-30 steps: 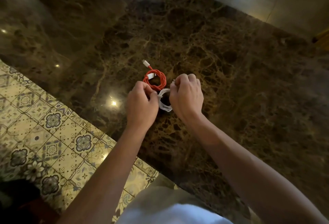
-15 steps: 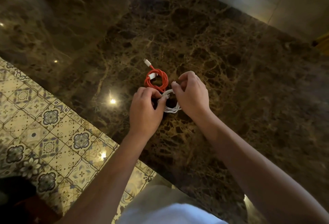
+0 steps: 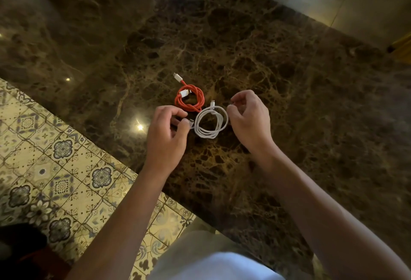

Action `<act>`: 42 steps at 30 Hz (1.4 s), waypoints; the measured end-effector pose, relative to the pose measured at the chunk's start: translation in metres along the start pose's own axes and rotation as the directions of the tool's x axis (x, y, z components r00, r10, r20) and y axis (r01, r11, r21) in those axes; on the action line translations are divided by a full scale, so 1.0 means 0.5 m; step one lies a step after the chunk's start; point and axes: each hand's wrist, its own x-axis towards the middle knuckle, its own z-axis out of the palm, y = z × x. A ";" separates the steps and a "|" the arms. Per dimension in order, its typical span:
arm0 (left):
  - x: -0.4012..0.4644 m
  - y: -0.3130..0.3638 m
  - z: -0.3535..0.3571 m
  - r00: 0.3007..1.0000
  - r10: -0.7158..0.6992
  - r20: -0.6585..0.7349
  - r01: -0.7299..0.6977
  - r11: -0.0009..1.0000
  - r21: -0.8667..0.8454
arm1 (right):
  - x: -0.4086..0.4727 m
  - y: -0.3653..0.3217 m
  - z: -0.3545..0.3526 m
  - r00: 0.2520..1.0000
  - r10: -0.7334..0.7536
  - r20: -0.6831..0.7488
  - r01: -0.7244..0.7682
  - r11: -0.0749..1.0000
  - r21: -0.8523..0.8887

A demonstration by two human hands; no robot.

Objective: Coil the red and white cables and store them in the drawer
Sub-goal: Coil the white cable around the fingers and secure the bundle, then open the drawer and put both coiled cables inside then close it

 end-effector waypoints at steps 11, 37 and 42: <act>-0.017 0.016 -0.013 0.993 0.046 -0.110 -0.046 0.999 0.000 | -0.031 0.018 -0.046 0.999 0.005 -0.040 -0.002 0.996 0.089; -0.213 0.293 0.246 0.795 0.578 0.182 -0.582 0.812 -0.039 | -0.371 0.285 -0.442 0.929 -0.226 -0.292 0.262 0.961 0.087; -0.311 0.322 0.299 0.766 0.588 0.260 -0.598 0.800 -0.049 | -0.473 0.359 -0.503 0.935 -0.157 -0.320 0.203 0.972 0.115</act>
